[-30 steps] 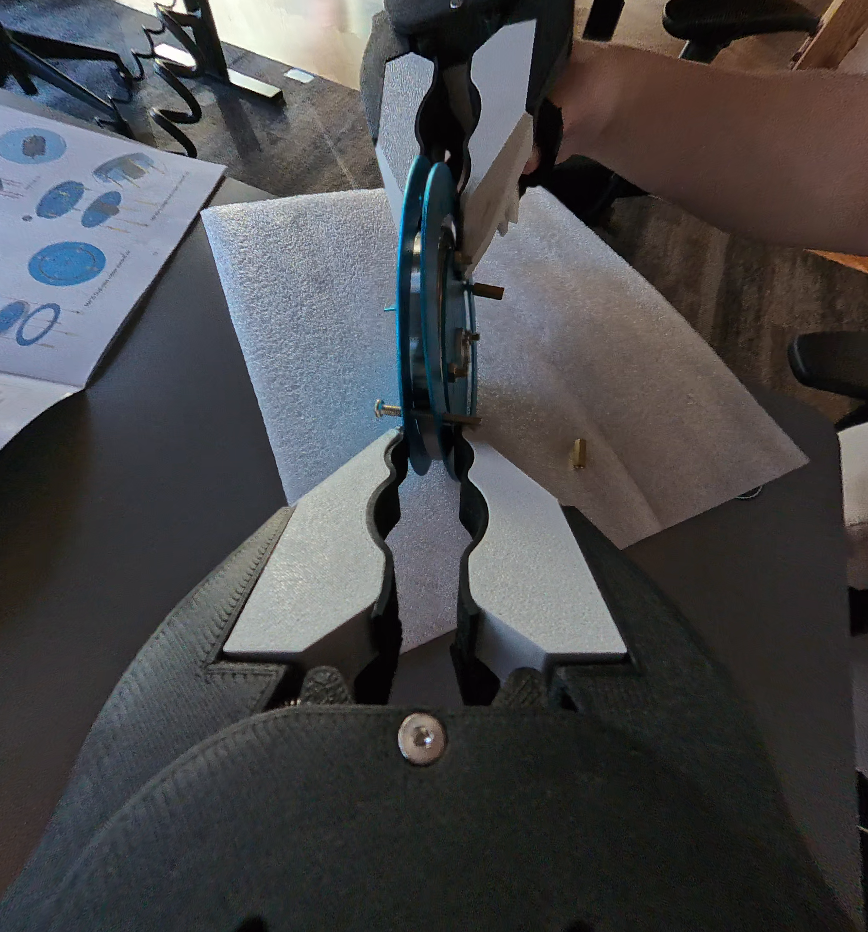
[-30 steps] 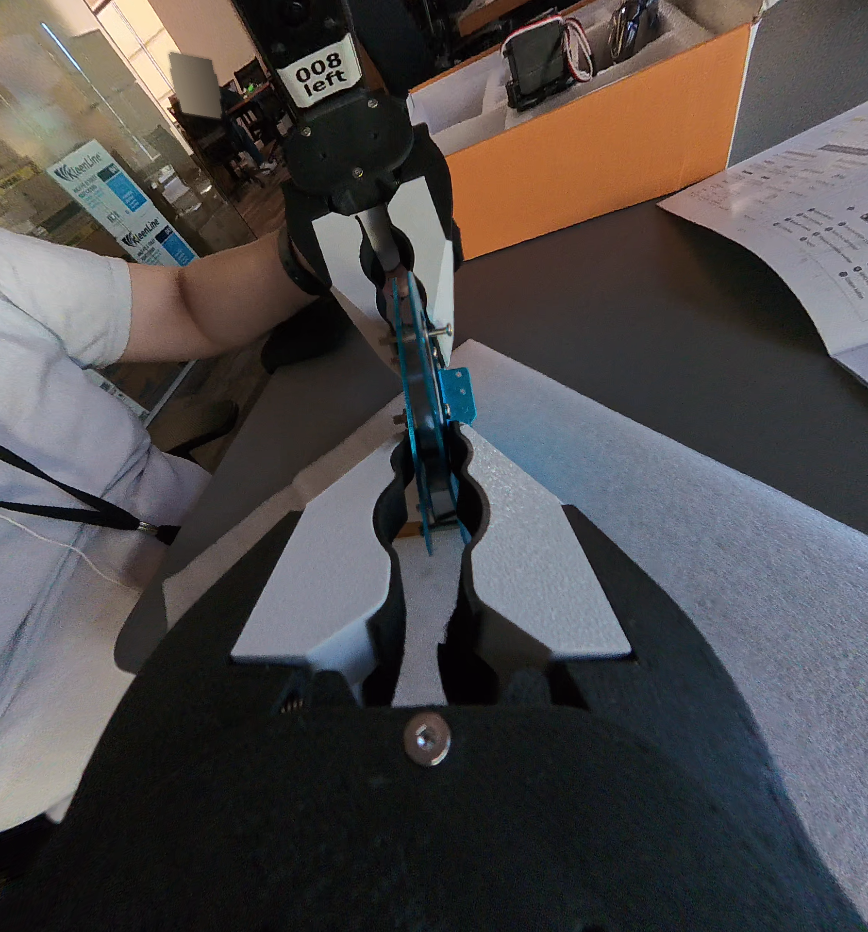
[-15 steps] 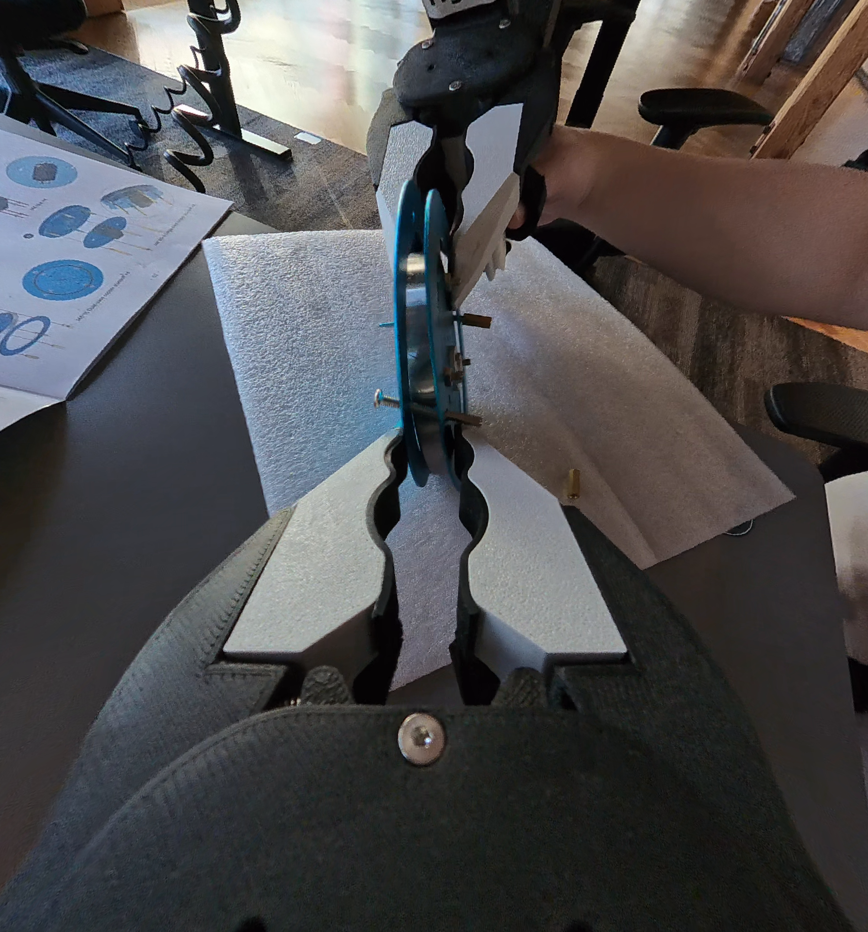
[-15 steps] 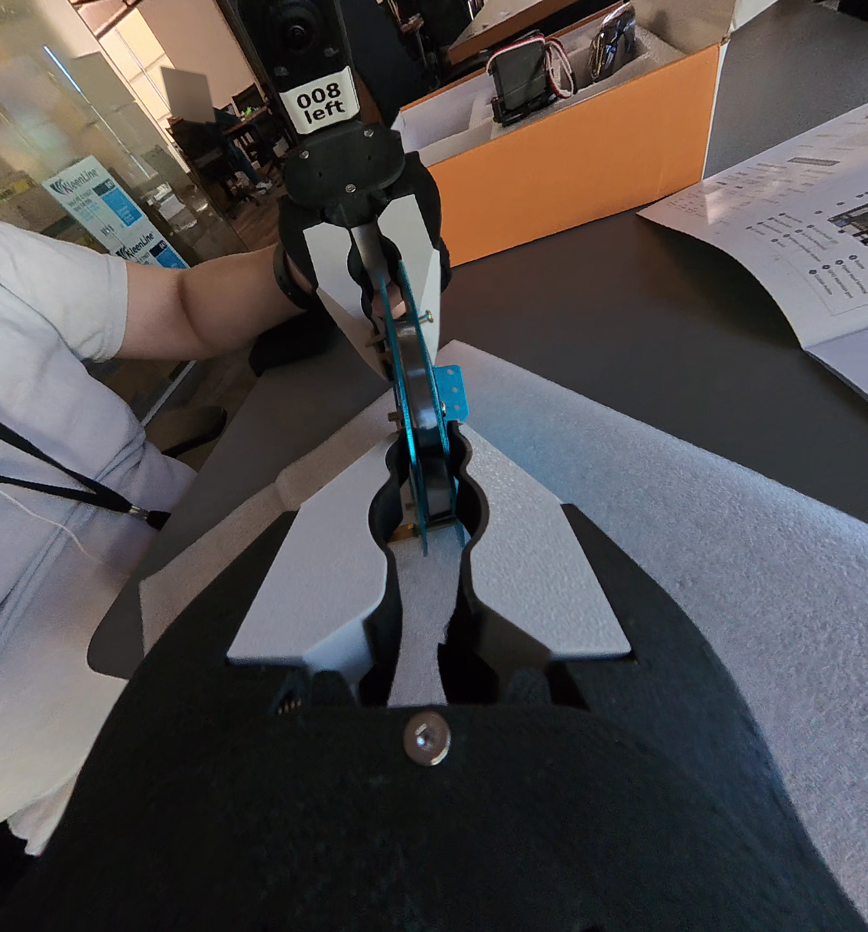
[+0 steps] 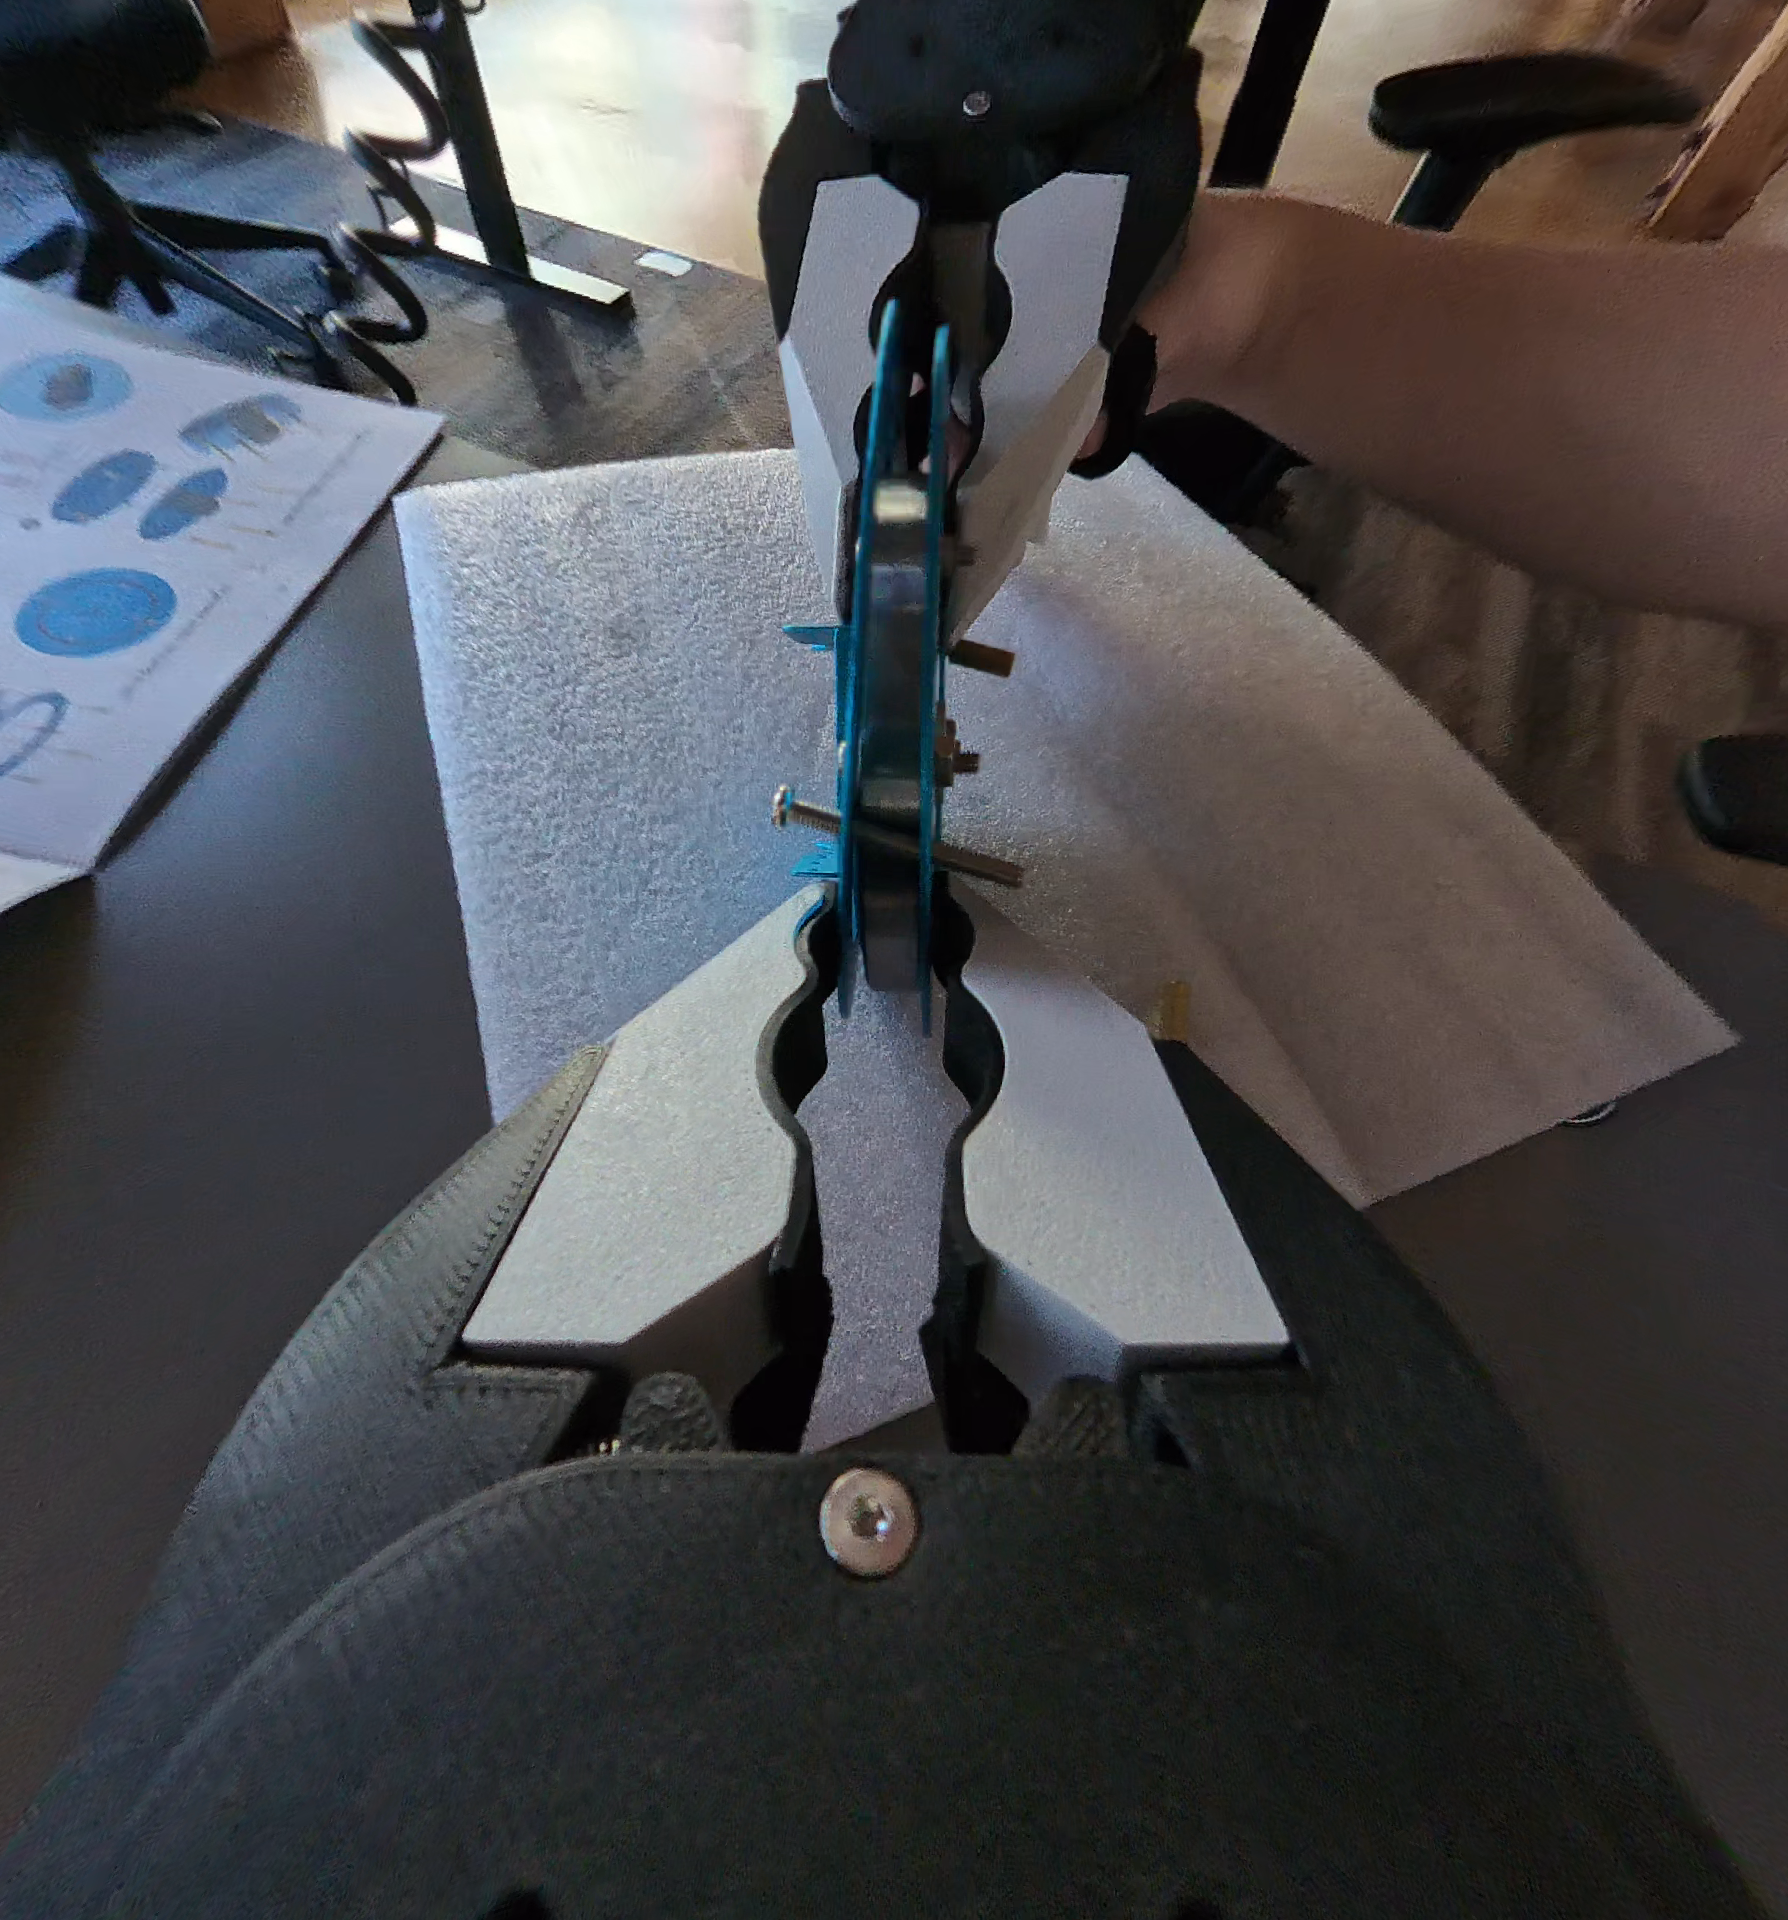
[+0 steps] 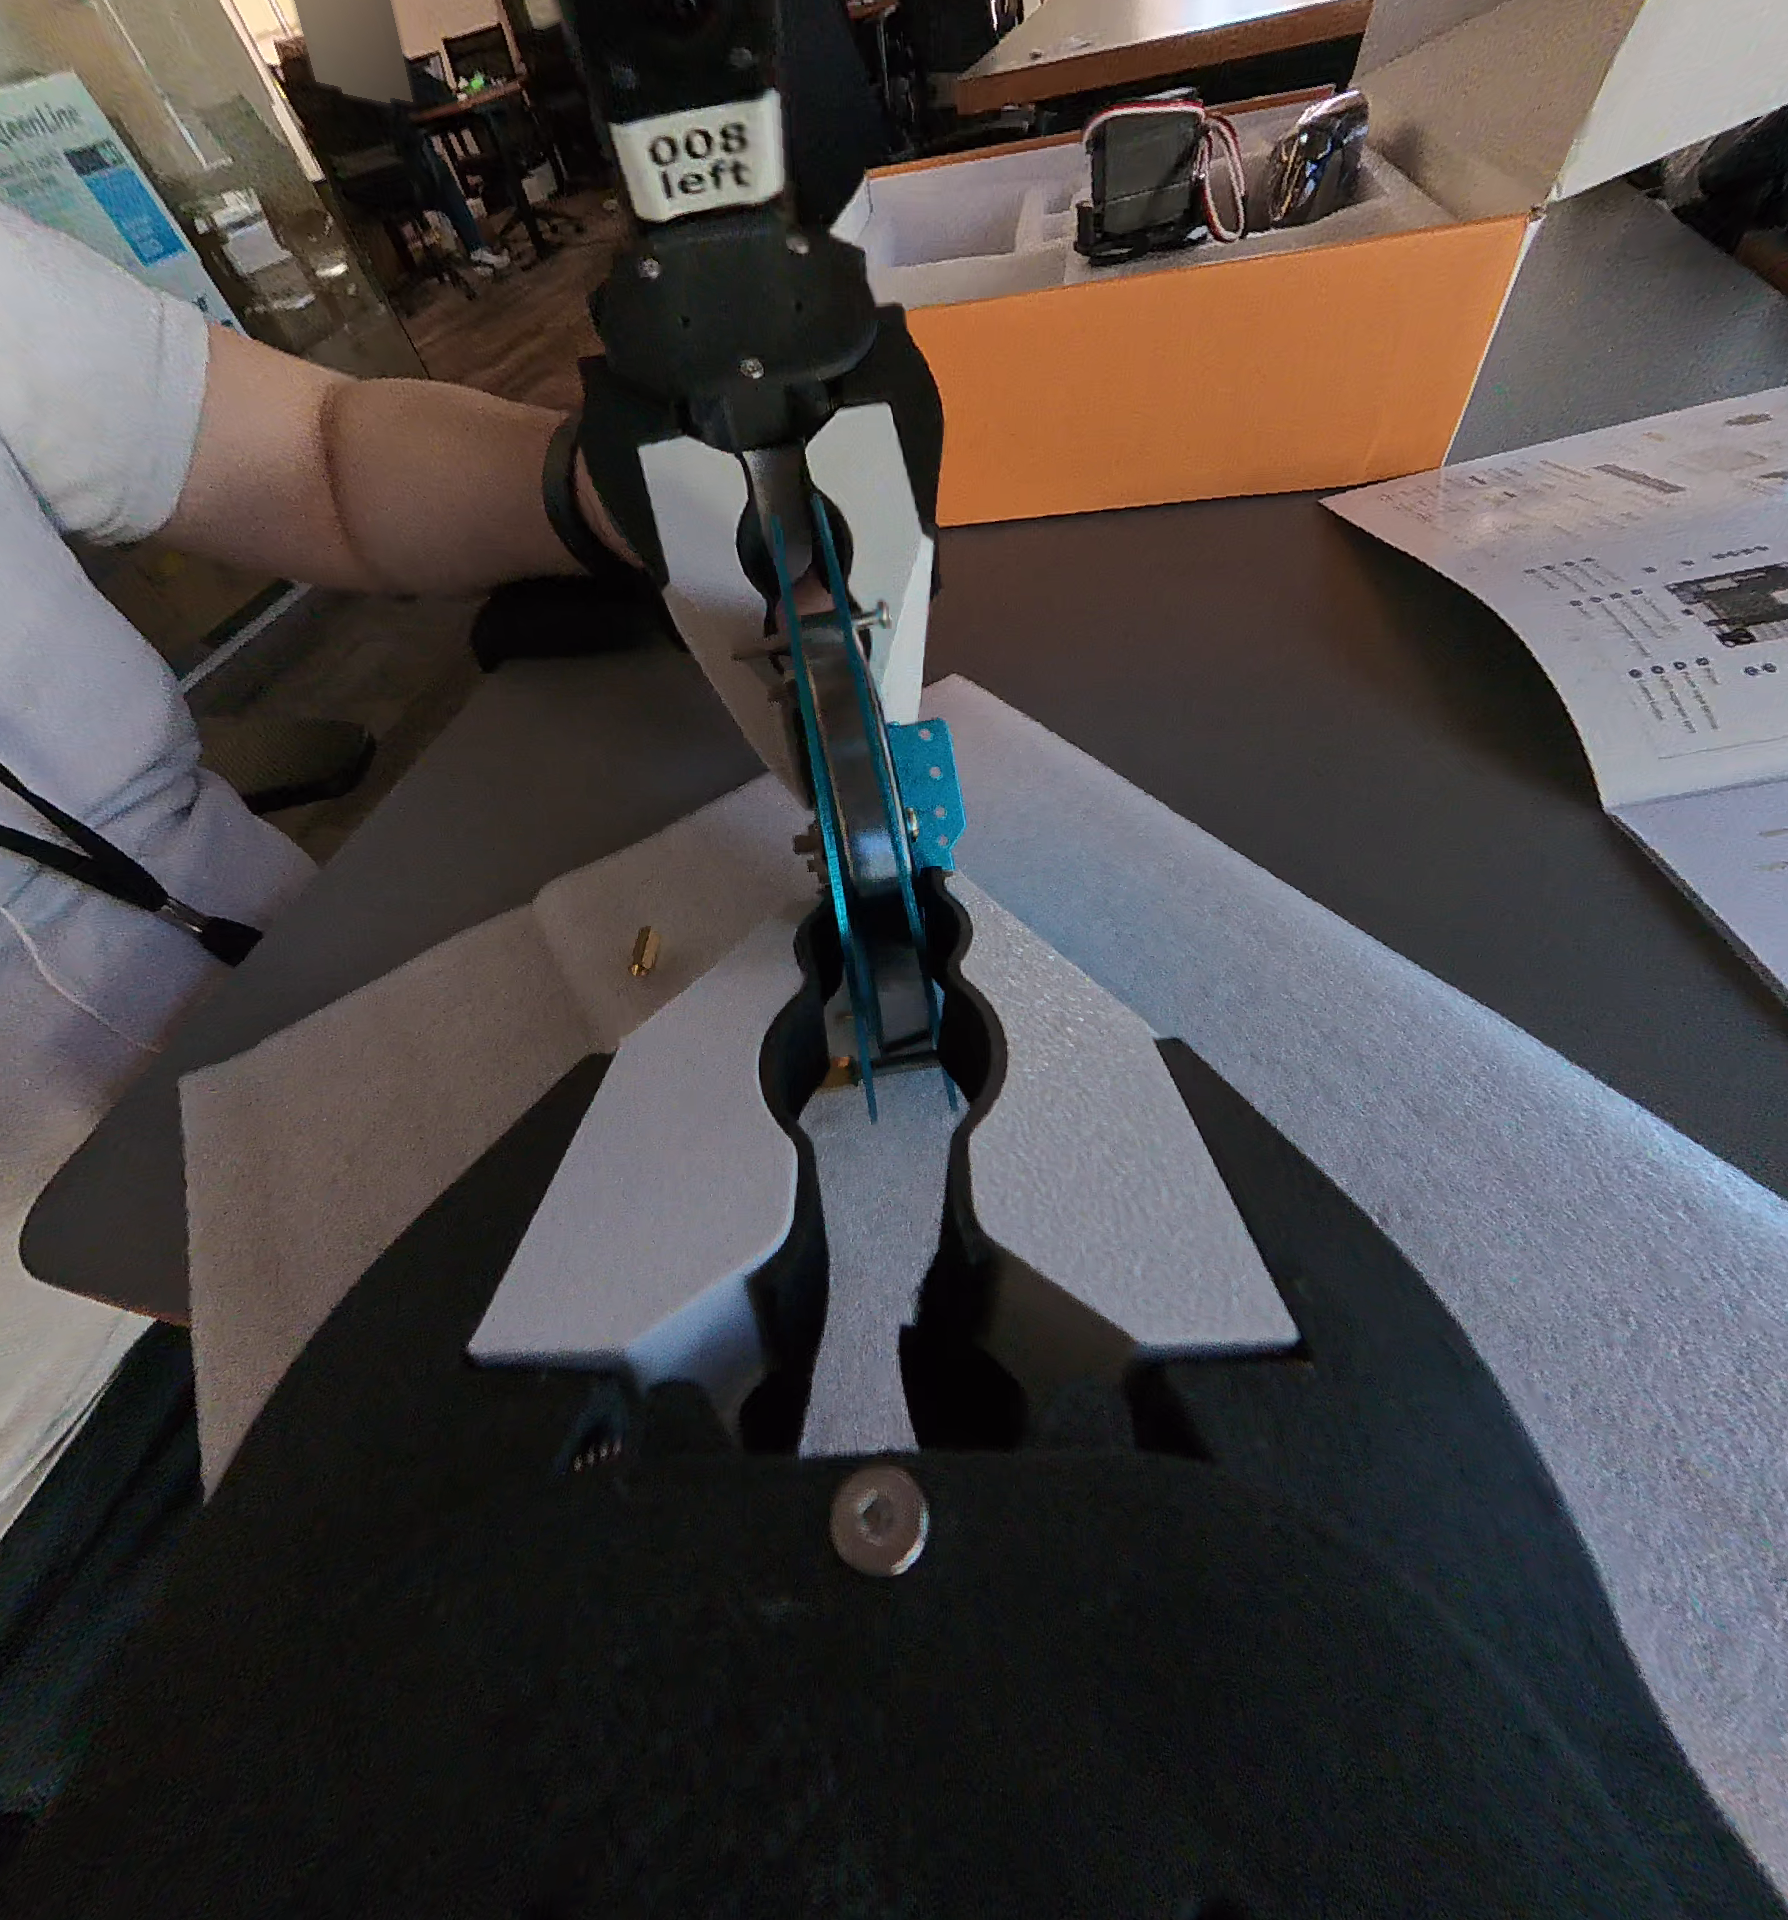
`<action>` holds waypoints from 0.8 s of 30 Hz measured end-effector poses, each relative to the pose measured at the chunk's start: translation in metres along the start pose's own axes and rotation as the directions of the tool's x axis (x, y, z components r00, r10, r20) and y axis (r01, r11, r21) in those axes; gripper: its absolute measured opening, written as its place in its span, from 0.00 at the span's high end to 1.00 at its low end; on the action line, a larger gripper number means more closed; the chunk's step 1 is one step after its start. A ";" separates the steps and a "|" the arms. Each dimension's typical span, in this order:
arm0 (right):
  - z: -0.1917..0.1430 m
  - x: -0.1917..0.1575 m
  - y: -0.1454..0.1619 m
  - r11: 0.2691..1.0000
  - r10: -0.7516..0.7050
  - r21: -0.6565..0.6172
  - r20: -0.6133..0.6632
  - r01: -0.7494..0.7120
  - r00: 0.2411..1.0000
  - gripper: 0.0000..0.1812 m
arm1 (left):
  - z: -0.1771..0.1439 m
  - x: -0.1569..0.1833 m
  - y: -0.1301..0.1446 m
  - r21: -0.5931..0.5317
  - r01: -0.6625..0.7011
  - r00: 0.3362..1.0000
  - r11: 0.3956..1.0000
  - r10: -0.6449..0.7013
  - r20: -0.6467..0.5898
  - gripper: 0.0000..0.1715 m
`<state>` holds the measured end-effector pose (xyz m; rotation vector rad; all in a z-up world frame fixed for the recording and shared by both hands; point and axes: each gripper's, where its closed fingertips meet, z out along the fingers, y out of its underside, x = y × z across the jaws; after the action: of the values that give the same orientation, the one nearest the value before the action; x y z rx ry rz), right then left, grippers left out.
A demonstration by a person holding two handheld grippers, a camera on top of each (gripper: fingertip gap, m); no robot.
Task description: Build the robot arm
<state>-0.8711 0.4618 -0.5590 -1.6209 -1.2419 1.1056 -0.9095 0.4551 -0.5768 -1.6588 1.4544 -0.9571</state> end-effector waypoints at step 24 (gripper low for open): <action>0.046 -0.085 0.027 0.936 -0.277 -0.269 -0.166 0.227 0.946 0.90 | 0.003 0.003 -0.006 -0.023 0.000 0.997 1.000 0.002 0.071 0.92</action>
<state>-0.9186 0.3770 -0.5835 -1.6497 -1.4477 0.6283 -0.9036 0.4530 -0.5726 -1.6911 1.4236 -0.8753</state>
